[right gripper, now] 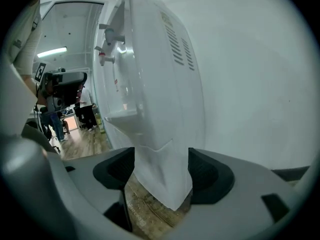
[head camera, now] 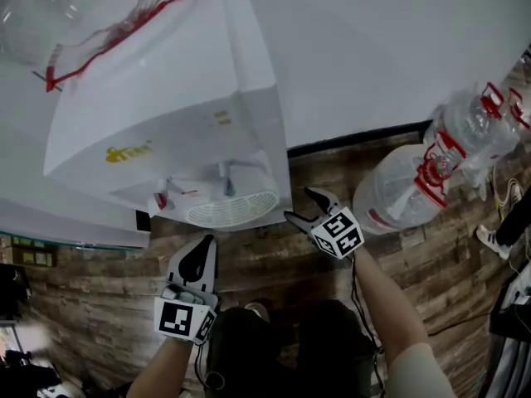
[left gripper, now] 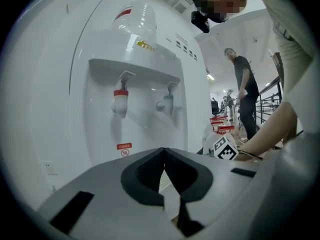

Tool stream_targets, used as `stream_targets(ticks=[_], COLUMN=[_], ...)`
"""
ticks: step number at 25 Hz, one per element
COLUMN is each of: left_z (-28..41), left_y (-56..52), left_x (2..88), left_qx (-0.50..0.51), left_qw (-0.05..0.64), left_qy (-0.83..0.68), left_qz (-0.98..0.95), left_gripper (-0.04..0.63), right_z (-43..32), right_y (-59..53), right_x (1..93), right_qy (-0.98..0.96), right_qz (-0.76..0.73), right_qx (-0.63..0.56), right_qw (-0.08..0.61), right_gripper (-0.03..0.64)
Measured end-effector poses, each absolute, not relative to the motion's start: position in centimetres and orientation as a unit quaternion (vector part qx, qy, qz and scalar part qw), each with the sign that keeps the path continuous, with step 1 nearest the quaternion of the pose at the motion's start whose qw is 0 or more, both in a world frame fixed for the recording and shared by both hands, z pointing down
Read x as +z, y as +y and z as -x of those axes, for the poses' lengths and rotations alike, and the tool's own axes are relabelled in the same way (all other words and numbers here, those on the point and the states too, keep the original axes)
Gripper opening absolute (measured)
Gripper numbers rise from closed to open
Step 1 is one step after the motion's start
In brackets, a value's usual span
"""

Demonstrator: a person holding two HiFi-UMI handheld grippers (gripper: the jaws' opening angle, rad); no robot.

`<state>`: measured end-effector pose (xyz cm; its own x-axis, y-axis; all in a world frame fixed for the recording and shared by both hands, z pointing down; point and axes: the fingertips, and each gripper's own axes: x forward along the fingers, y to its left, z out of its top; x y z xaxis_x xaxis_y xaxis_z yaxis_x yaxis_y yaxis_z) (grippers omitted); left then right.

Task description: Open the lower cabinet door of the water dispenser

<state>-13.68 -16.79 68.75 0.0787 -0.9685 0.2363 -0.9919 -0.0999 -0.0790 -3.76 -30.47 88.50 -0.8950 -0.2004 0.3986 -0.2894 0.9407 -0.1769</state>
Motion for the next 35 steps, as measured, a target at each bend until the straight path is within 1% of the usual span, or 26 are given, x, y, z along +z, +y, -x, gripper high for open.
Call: stream_targets(ticks=[7, 12, 13, 17, 23, 27, 28, 29, 30, 31, 32, 33, 35], left_z=[13.8, 13.7, 13.8, 13.6, 12.9, 11.3, 11.1, 11.1, 11.3, 11.4, 11.6, 11.7, 12.0], left_y=[-17.5, -18.0, -18.0, -18.0, -17.7, -17.7, -17.8, -17.8, -18.0, -18.1, -18.3, -18.4, -18.7], left_x=[70.4, 71.2, 71.4, 71.7, 71.4, 71.3, 71.1, 71.0, 70.9, 70.8, 70.8, 70.8, 71.2], left_qx=[0.117, 0.129, 0.13, 0.131, 0.149, 0.157, 0.157, 0.154, 0.15, 0.145, 0.14, 0.137, 0.135], left_qw=[0.053, 0.052, 0.054, 0.059, 0.068, 0.059, 0.06, 0.062, 0.065, 0.068, 0.072, 0.077, 0.086], left_qy=[-0.665, -0.659, -0.659, -0.653, -0.637, -0.605, -0.603, -0.604, -0.607, -0.61, -0.612, -0.614, -0.617], left_qz=[-0.736, -0.739, -0.739, -0.744, -0.753, -0.778, -0.78, -0.779, -0.778, -0.776, -0.775, -0.773, -0.771], left_gripper=[0.005, 0.005, 0.005, 0.005, 0.005, 0.005, 0.005, 0.005, 0.005, 0.005, 0.005, 0.005, 0.005], right_z=[6.0, 7.4, 7.5, 7.7, 6.7, 6.0, 5.9, 5.8, 5.8, 5.9, 6.1, 6.4, 6.9], right_y=[-30.8, -30.1, -30.0, -29.8, -28.7, -27.4, -27.4, -27.6, -27.9, -28.0, -28.0, -27.6, -27.0], right_x=[90.3, 90.9, 90.9, 90.8, 90.8, 90.7, 90.6, 90.5, 90.5, 90.4, 90.4, 90.4, 90.3], right_qy=[-0.967, -0.967, -0.967, -0.964, -0.959, -0.959, -0.96, -0.96, -0.961, -0.961, -0.961, -0.961, -0.961], right_qz=[-0.118, -0.124, -0.128, -0.139, -0.154, -0.149, -0.148, -0.146, -0.141, -0.131, -0.116, -0.1, -0.078], right_qx=[0.11, 0.098, 0.097, 0.102, 0.108, 0.097, 0.09, 0.085, 0.083, 0.079, 0.072, 0.063, 0.046], right_qw=[0.198, 0.2, 0.2, 0.204, 0.211, 0.221, 0.221, 0.223, 0.225, 0.231, 0.24, 0.248, 0.261], right_gripper=[0.342, 0.306, 0.321, 0.299, 0.301, 0.284, 0.325, 0.414, 0.451, 0.451, 0.441, 0.388, 0.332])
